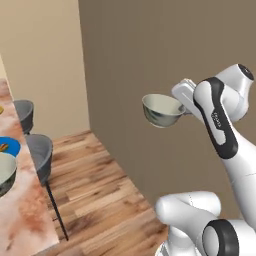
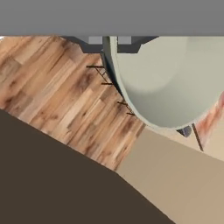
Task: Take the smaller bowl and place it next to the appetizer plate on the dining counter , and place the larger bowl next to the plate with cooked food.
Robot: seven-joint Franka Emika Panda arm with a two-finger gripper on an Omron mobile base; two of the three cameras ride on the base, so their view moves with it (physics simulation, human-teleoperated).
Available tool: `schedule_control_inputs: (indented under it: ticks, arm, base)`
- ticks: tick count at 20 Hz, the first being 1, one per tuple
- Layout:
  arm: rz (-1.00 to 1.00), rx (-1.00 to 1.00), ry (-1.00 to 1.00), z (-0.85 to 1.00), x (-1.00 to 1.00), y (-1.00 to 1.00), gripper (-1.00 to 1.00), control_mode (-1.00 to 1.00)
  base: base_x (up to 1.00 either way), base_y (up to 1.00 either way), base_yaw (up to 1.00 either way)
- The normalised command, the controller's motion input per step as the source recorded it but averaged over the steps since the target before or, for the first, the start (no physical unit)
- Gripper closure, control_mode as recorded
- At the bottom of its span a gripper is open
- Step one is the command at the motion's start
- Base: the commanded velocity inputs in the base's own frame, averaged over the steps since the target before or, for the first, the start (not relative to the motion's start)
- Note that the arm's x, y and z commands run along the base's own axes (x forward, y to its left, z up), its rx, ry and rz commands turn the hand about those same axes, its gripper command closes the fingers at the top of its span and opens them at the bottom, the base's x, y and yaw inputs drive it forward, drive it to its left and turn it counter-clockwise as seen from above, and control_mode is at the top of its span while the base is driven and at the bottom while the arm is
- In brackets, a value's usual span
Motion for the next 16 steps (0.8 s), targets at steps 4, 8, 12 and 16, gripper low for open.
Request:
schedule_control_inputs:
  ticks: [4, 8, 12, 16]
  arm:
    - [0.00, 0.00, 0.00, 0.00, 0.00, 0.00, 1.00, 1.00]
    - [0.00, 0.00, 0.00, 0.00, 0.00, 0.00, 1.00, 1.00]
    - [0.00, 0.00, 0.00, 0.00, 0.00, 0.00, 1.00, 1.00]
    - [0.00, 0.00, 0.00, 0.00, 0.00, 0.00, 1.00, 1.00]
  base:
    - [1.00, -0.31, 0.56]
    - [1.00, -0.83, 0.33]
    - [1.00, -0.88, 0.30]
    - [0.95, -0.34, 0.61]
